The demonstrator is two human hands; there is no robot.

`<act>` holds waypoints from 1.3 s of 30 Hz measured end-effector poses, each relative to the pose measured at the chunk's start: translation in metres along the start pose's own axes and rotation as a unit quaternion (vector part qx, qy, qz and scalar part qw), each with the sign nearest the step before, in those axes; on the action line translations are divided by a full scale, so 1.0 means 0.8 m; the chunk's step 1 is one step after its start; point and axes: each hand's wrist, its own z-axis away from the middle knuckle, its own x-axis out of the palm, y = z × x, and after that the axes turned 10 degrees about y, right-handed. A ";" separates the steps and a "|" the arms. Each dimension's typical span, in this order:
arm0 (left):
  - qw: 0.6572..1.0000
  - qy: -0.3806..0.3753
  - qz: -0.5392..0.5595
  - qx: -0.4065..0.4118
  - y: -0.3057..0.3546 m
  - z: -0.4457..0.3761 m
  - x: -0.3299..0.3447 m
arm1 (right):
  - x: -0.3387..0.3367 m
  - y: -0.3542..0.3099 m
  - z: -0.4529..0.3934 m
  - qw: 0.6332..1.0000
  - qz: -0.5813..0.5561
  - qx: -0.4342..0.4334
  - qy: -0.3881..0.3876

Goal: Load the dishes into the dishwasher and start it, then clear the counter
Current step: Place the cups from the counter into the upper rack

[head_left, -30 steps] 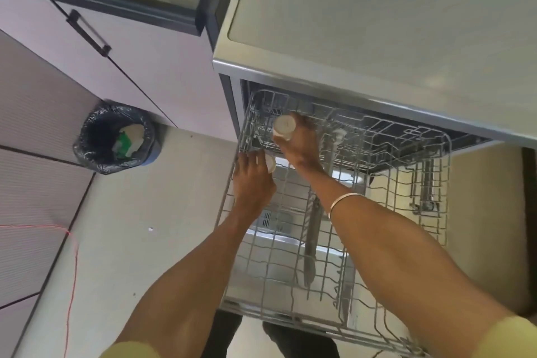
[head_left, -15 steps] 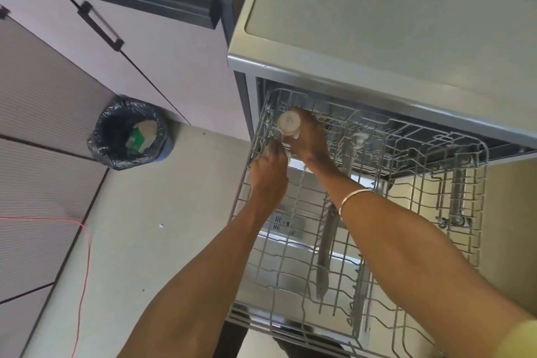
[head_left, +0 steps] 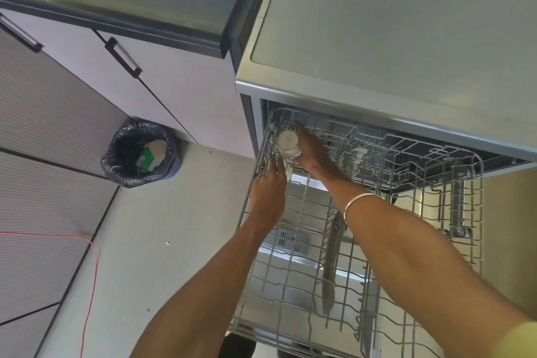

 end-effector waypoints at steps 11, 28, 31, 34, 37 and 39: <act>0.996 0.056 0.067 0.004 0.020 0.024 -0.050 | -0.091 -0.035 0.078 0.998 0.049 0.014 0.026; 0.994 0.052 0.096 0.019 0.046 0.175 -0.211 | -0.219 -0.145 0.255 0.994 0.093 0.052 -0.020; 0.992 0.055 0.115 -0.020 0.037 0.201 -0.235 | -0.238 -0.169 0.285 0.992 0.109 0.058 -0.033; 0.992 0.058 0.104 -0.036 0.021 0.216 -0.261 | -0.255 -0.196 0.305 0.991 0.113 0.061 -0.027; 0.995 0.039 0.082 -0.038 -0.003 0.230 -0.280 | -0.246 -0.217 0.319 0.992 0.108 0.056 -0.033; 0.995 0.019 0.081 -0.049 -0.021 0.234 -0.286 | -0.238 -0.234 0.326 0.992 0.113 0.051 -0.033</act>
